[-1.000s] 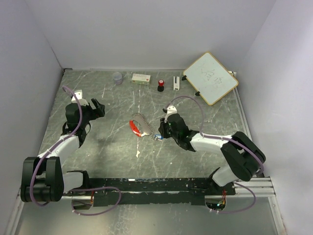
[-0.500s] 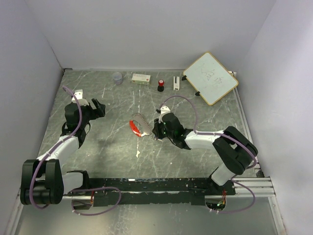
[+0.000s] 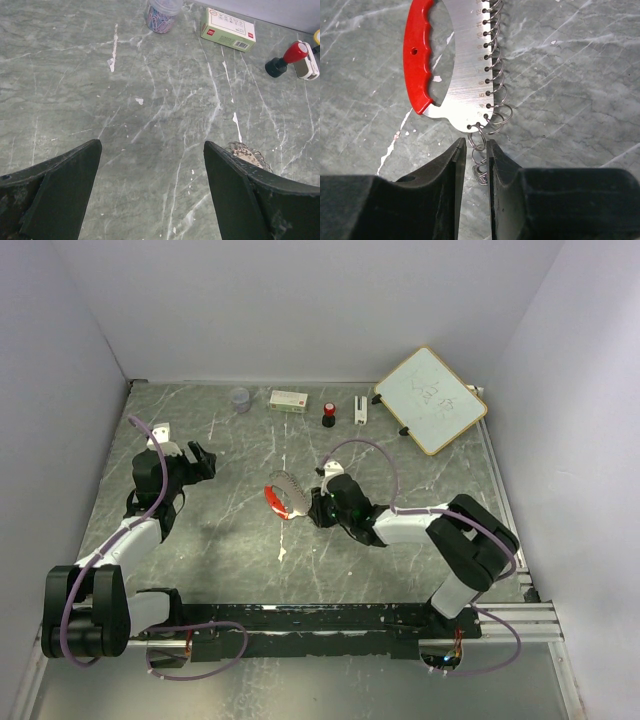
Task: Remove the keys from the keyring
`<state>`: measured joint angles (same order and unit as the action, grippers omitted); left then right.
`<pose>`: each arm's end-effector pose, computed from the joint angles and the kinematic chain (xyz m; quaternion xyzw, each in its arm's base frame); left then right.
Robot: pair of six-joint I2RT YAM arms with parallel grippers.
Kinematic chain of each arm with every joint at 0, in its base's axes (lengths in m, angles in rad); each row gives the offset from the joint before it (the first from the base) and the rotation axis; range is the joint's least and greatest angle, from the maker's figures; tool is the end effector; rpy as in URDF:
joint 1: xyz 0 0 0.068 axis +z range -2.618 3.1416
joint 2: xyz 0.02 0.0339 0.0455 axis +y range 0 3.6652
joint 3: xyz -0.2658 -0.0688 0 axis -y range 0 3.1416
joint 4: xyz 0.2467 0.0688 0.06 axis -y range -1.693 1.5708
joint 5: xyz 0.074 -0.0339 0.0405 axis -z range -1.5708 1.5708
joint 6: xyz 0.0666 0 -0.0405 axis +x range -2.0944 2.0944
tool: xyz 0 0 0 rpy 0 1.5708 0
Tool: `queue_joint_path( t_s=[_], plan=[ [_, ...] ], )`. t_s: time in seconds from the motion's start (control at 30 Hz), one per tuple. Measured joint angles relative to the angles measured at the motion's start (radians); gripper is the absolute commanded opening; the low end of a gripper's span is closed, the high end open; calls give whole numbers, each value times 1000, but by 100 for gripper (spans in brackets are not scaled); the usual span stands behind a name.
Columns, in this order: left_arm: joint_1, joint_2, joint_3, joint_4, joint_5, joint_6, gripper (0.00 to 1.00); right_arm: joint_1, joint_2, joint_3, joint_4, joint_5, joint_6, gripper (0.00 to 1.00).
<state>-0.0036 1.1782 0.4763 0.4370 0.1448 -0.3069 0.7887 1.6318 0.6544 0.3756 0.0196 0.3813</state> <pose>0.2804 -0.0106 0.2090 -0.0762 0.7898 -0.1505 0.5898 0.2404 0.2401 0.1282 -0.1745 0.8675 0.2500 0.3931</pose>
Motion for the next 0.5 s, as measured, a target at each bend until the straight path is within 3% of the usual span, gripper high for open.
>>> queue_joint_path(
  t_s=[0.5],
  plan=[
    [0,0,0,11,13,-8,95,4,56,13,15,17,-8,29]
  ],
)
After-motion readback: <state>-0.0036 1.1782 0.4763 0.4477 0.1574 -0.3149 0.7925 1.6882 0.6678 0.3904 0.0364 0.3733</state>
